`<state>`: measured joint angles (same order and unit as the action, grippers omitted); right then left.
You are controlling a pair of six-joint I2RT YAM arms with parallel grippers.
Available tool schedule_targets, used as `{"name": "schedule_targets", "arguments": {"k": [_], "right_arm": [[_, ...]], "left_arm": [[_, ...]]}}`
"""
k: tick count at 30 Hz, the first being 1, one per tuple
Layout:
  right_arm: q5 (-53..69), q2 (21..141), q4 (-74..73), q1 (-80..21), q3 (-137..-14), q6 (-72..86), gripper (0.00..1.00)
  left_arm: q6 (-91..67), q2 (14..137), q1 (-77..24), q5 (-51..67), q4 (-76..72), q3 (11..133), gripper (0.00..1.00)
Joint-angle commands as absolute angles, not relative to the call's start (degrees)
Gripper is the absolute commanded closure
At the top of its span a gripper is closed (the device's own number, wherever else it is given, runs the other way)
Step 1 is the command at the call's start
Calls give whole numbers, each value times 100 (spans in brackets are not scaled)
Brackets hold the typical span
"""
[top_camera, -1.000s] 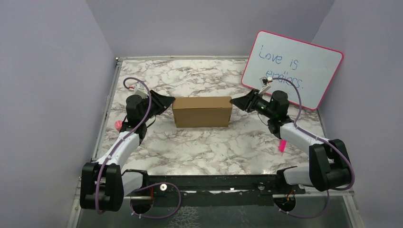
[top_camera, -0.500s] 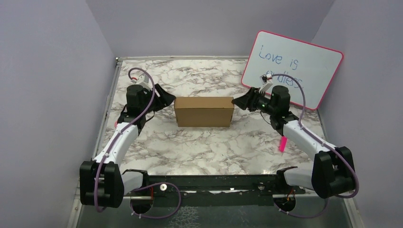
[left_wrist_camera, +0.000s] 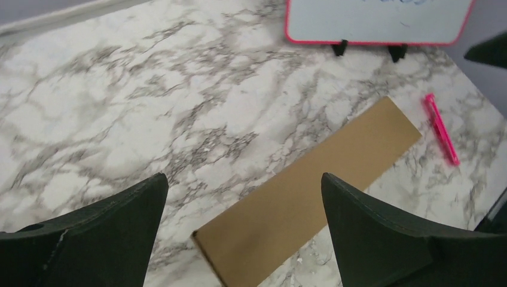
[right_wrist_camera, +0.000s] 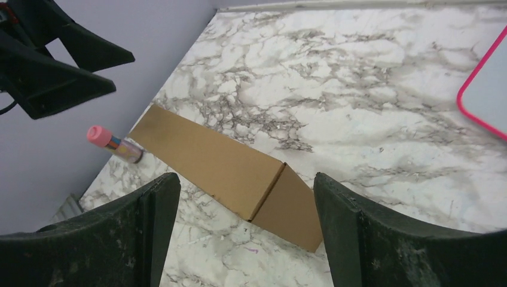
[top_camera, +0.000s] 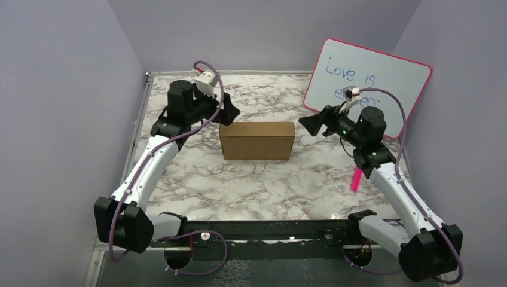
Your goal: Fold the paper box
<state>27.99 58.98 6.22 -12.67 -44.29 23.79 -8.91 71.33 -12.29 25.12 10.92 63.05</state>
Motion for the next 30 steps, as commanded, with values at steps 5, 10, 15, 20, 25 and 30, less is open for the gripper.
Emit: {"name": "schedule_targets", "arguments": {"k": [5,10,15,20,25,30], "right_arm": [[2538,5103,585,-1249,-4185,1883,10],[2455,4907,522,-1251,-4120,1765,9],[2347,4669,526,-1248,-4035,1661,7],[2181,4579,472,-1250,-3968,1626,6],[2219,4576,486,-1250,-3952,1617,6],[2314,4617,536,-1248,-3925,1626,6]], "left_arm": [[1888,7443,-2487,3141,1938,6961,1],[2840,8006,-2664,3667,2562,7484,1],[3574,8423,-2830,3762,2810,7637,1],[4000,8758,-2997,3939,3234,7822,1],[4030,8981,-3050,3952,3282,7832,1],[4006,9265,-3086,3551,3278,7920,7]]}}
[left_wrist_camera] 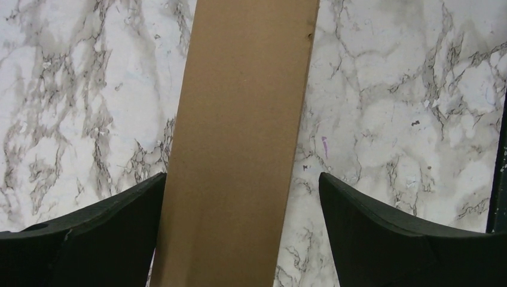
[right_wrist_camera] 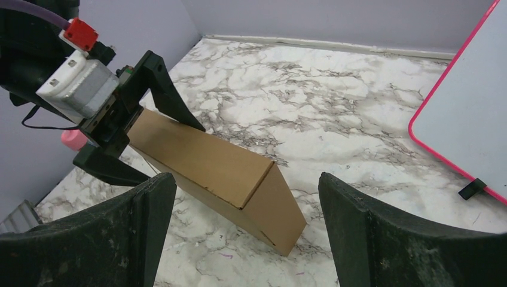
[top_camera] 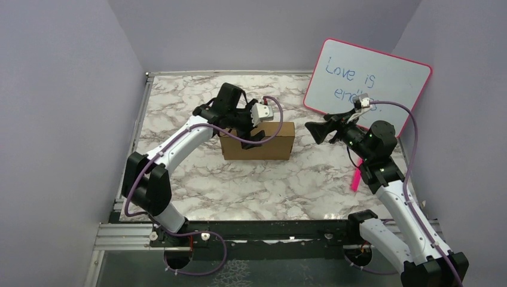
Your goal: Fold the paper box
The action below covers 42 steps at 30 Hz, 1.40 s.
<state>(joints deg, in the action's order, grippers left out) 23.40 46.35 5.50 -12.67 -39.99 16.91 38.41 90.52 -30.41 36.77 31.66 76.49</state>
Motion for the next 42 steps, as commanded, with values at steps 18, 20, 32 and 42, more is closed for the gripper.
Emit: {"name": "schedule_targets", "arguments": {"k": [18,20,32,42], "right_arm": [[2326,4543,576,-1248,-3853,1644,7],[2298,4515,565,-1249,-3842,1644,7],[2162,4398,571,-1248,-3756,1639,7],[2103,4428,545,-1248,-3753,1644,7]], "left_arm": [[4324,8640,-3903,633,1915,7345,54],[4474,8555,-3956,134,1083,6890,55],[5101,8863,-4192,-1055,-1758,5224,43],[4518,8760,-4543,-691,-837,5243,1]]}}
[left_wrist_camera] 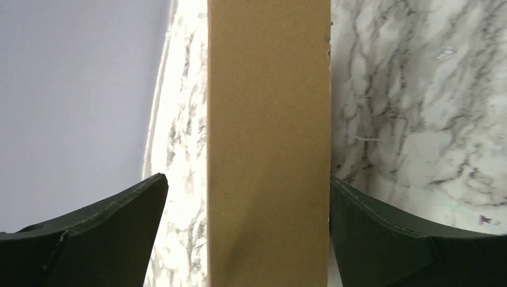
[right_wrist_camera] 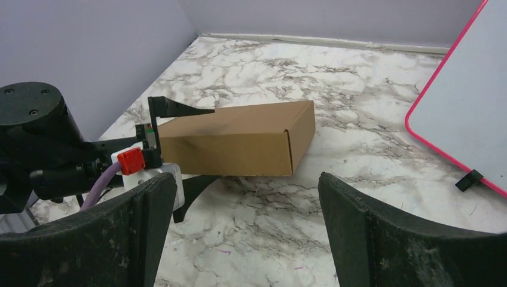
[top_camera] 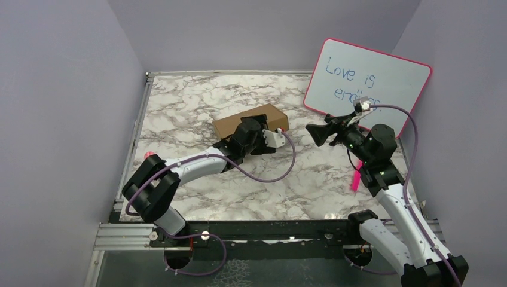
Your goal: Fold the paper box
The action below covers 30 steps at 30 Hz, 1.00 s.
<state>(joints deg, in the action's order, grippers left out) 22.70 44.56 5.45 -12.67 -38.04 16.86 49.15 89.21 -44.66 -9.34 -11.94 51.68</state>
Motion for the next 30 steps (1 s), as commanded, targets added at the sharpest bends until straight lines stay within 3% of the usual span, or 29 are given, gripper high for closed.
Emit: {"name": "schedule_targets", "arguments": {"k": [1,12,16,30], "right_arm": [[2084,4437,538,-1248,-3756,1636,7],[1926,4479,421,-1248,-3795,1600,7],[1782,4479,320,-1248,-3803,1591,7],[553,4231,-470,-1248,-4024,1583,4]], "left_arm": [[4389,8708,-4544,-573,-712,5281,1],[3477,8283,-4544,924,513,5584,1],[2978,8117,-4500,544,551,5472,1],[-481,8005,-1924,949,704,6029,1]]}}
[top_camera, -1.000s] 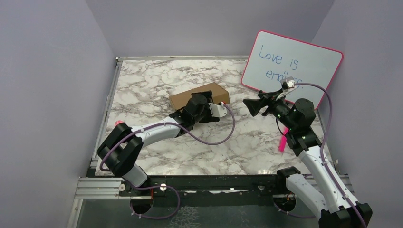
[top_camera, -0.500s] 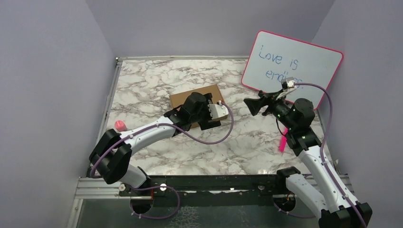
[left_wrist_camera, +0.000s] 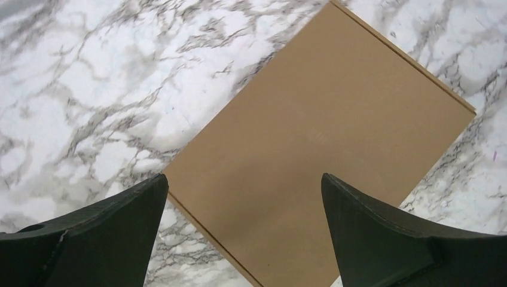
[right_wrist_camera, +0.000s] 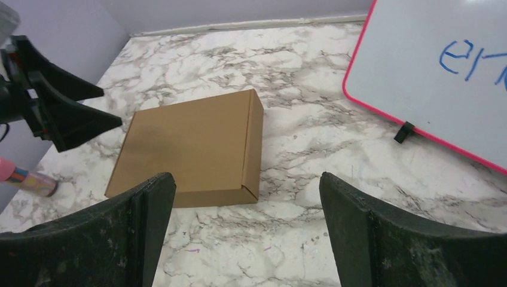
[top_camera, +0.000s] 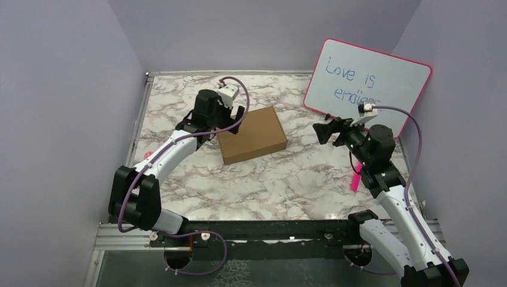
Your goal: Fold the paper box
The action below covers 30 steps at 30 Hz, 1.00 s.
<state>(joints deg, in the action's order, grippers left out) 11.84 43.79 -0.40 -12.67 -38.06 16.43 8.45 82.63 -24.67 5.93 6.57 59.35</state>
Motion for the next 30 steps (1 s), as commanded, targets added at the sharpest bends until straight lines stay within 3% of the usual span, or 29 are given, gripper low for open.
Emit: {"name": "schedule_targets", "arguments": {"k": [1,8,14,20,30], "right_arm": [[475,4208,-543,-1255,-4042,1584,3],[-339,4029,-1093,-1249,-4143,1695,0],[-1566,3534,-1337,-1248,-4191,1794,0],[-2616,2873,-1136,-1248,-3984,1545,0],[-2822,2494,-1000,-1249,-3637,1223,0]], "left_arm": [[-671,7886,-1725,963,642,5952,1],[-1350,6303,-660,795,503,5329,1],[-1168,4649,-632,-617,655,5016,1],[-841,2994,-633,-983,-270,4011,1],[-1213,1574,-600,-1370,-1708,2590,1]]}}
